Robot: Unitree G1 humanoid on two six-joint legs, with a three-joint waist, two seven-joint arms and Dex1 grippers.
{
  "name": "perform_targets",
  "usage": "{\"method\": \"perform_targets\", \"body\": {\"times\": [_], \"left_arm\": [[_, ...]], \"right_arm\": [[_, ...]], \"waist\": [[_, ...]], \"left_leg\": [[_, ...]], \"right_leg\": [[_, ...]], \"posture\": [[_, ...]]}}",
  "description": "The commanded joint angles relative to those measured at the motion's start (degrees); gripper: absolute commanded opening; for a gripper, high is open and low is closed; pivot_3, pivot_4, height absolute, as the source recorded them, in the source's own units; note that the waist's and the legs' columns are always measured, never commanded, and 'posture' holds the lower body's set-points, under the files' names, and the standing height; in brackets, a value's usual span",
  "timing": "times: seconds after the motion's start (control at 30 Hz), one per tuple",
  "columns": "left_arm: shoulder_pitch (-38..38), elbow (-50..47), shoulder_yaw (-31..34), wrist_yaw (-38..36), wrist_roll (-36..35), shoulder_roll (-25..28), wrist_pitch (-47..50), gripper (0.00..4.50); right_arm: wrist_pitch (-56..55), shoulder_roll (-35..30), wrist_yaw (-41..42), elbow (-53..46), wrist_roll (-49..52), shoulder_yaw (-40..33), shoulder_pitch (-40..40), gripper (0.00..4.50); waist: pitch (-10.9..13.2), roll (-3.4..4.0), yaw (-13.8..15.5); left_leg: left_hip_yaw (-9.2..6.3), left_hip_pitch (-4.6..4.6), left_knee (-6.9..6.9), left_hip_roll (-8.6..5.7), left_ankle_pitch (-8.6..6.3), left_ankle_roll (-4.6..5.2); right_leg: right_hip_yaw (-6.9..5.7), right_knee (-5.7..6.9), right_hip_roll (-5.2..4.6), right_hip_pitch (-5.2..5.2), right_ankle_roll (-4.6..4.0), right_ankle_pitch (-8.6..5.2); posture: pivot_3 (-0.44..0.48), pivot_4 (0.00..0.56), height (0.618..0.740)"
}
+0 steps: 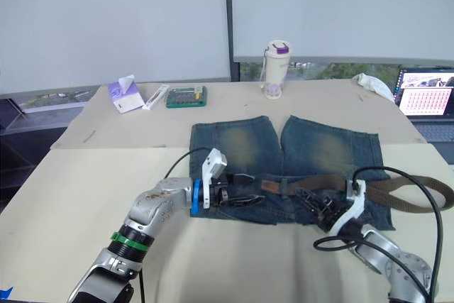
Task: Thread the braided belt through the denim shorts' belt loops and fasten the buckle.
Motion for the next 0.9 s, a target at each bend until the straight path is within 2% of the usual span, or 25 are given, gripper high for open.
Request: {"method": "perform_targets", "body": {"times": [0.03, 0.33, 0.37, 0.67, 0.77, 0.83, 0.9], "left_arm": [[-1.5, 1.1, 2.3, 2.6, -0.9, -1.6, 1.4, 4.42], [-2.2, 2.5, 4.4, 3.3, -4.1, -4.5, 7.2, 4.42], [-2.3, 2.6, 4.6, 3.4, -4.3, -4.9, 7.4, 3.88], [-2.6, 2.6, 5.9, 3.1, -4.9, -5.1, 8.0, 0.93], [-2.0, 1.9, 5.7, 3.8, -4.3, -4.8, 8.0, 0.01], [-1.6, 1.3, 5.5, 4.8, -2.8, -4.6, 5.8, 0.0], [-1.0, 0.3, 6.5, 6.0, 0.0, -4.7, -3.5, 0.0]], "right_arm": [[-1.6, 1.6, 3.6, -1.0, 0.0, 0.2, -0.7, 0.0], [-2.9, 4.0, 6.4, -1.2, -0.7, -0.4, -1.5, 0.0], [-3.0, 4.1, 6.6, -1.2, -0.9, -0.4, -1.5, 0.0], [-3.9, 4.4, 7.9, -2.1, -3.0, 0.3, -0.9, 0.0], [-7.0, 3.9, 8.9, -3.2, -7.0, 0.3, -0.5, 1.0], [-7.3, 2.6, 10.6, -4.5, -7.6, -0.3, 0.2, 1.68], [-8.3, -1.6, 13.0, -6.2, -10.6, -1.6, 1.9, 2.29]], "waist": [[0.0, 0.01, 0.0], [0.0, 0.08, -0.2], [0.0, 0.08, -0.2], [-0.1, 0.09, -0.2], [-0.1, 0.12, -0.1], [-0.1, 0.11, -0.1], [0.0, 0.1, 0.0]], "left_leg": [[-0.01, 0.0, 0.0, 0.0, 0.0, 0.0], [-0.02, 0.02, 0.0, -0.01, 0.0, 0.0], [-0.02, 0.02, 0.0, -0.01, 0.0, 0.0], [-0.02, 0.03, 0.0, -0.01, 0.0, 0.0], [-0.03, 0.03, 0.0, -0.02, 0.0, 0.0], [-0.03, 0.03, 0.0, -0.05, 0.0, 0.0], [-0.03, 0.03, 0.01, -0.07, 0.0, 0.0]], "right_leg": [[-0.01, 0.0, 0.02, 0.0, 0.0, 0.0], [-0.01, 0.02, 0.03, -0.03, 0.0, 0.0], [-0.02, 0.01, 0.03, -0.03, 0.0, 0.0], [-0.01, 0.02, 0.03, -0.04, 0.0, 0.0], [-0.02, 0.01, 0.02, -0.04, 0.0, 0.0], [-0.02, 0.01, 0.01, -0.04, 0.0, 0.0], [-0.01, 0.0, -0.01, -0.05, 0.0, 0.0]], "posture": [[0.0, 0.15, 0.74], [0.0, 0.15, 0.74], [0.0, 0.15, 0.74], [0.0, 0.15, 0.74], [0.0, 0.15, 0.74], [0.0, 0.15, 0.74], [0.0, 0.15, 0.74]]}}
